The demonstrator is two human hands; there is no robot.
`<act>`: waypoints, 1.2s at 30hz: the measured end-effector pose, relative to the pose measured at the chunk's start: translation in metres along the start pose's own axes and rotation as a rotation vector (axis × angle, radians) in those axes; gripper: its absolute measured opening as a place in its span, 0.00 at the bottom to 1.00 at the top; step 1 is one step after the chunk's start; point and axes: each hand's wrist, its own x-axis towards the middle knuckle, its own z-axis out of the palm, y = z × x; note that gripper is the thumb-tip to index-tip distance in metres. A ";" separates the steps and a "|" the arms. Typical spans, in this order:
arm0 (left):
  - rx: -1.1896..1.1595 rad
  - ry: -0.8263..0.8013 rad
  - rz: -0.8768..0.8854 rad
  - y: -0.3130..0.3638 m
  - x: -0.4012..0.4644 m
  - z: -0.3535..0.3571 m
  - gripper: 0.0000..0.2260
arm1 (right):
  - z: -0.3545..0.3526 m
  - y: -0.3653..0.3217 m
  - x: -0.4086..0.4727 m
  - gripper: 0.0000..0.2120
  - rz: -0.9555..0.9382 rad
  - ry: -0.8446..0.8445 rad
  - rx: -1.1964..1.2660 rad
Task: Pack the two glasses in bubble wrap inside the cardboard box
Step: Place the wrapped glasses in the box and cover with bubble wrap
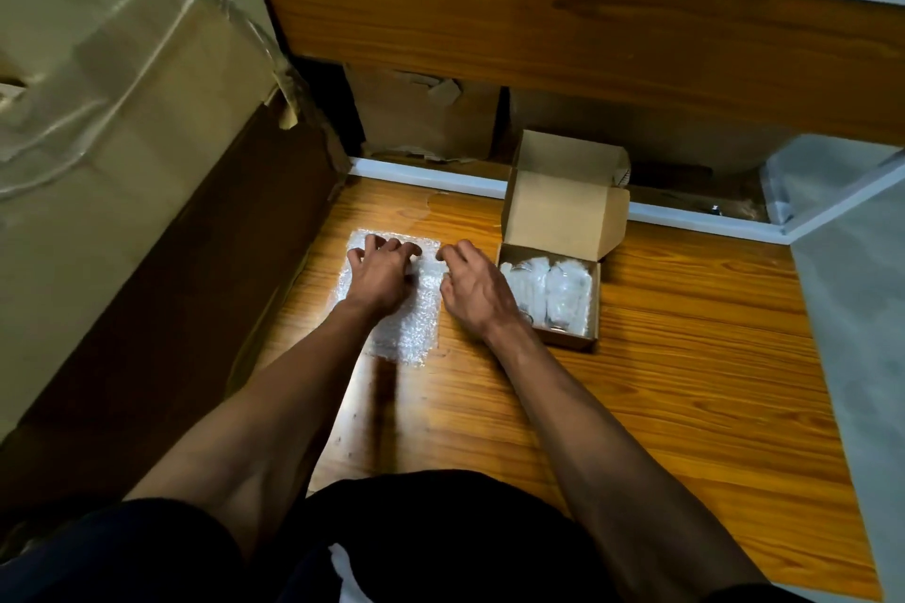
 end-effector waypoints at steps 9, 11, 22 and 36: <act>-0.642 -0.096 0.021 -0.021 0.018 -0.013 0.11 | 0.010 -0.004 0.024 0.30 0.320 -0.208 0.176; -0.812 -0.185 0.025 -0.023 0.021 -0.021 0.14 | 0.010 0.000 0.028 0.15 0.341 -0.176 0.227; -1.181 -0.158 0.091 -0.001 0.019 -0.063 0.14 | -0.064 0.007 0.023 0.13 0.565 -0.128 0.932; -1.383 -0.119 0.007 0.060 0.000 -0.075 0.05 | -0.119 0.018 -0.042 0.22 0.793 0.271 1.336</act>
